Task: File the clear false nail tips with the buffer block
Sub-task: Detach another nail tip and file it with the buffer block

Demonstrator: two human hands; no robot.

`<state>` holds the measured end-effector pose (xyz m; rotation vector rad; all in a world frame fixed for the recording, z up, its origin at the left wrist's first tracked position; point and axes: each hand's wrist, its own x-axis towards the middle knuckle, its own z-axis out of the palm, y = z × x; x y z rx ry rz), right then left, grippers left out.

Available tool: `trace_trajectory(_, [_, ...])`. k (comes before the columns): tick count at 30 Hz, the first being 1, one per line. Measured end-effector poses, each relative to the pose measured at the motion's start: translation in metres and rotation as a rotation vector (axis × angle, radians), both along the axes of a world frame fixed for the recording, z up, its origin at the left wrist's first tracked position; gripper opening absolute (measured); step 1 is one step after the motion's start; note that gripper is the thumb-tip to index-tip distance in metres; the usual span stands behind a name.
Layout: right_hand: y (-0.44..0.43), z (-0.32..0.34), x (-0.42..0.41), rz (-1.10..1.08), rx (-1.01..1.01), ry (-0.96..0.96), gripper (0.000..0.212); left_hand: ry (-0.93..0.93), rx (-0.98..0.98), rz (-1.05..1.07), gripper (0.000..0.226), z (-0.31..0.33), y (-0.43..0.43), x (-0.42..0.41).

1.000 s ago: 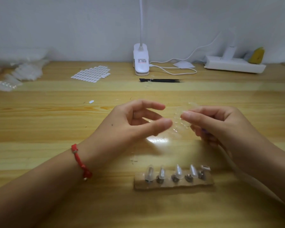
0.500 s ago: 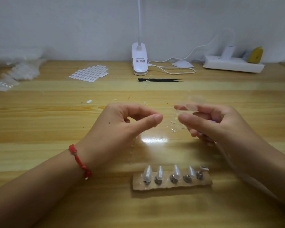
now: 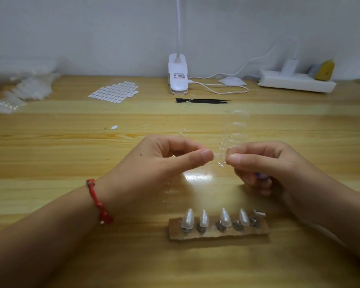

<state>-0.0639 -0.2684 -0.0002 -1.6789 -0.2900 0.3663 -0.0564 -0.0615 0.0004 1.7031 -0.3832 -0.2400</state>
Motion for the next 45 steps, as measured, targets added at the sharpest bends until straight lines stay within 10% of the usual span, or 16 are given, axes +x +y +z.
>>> trace_trajectory(21, [0.004,0.000,0.001,0.064,0.131,0.068,0.012,0.129,-0.103,-0.041,0.014,0.001,-0.003,-0.001])
trace_trajectory(29, [0.009,-0.004,-0.002,-0.226,-0.200,-0.164,0.006,-0.636,0.240,0.259,0.014,-0.006,-0.003,-0.002])
trace_trajectory(37, [-0.016,0.018,0.004,-0.133,-0.743,-0.204,0.060,-0.538,0.086,0.281,0.012,-0.005,0.002,-0.004])
trace_trajectory(40, [-0.029,0.033,0.011,-0.176,-0.441,-0.102,0.018,-0.370,0.036,0.270,0.015,-0.007,0.001,-0.006])
trace_trajectory(45, [-0.017,0.021,0.007,-0.034,0.288,0.107,0.030,-0.147,-0.036,0.214,0.025,-0.005,-0.005,-0.010])
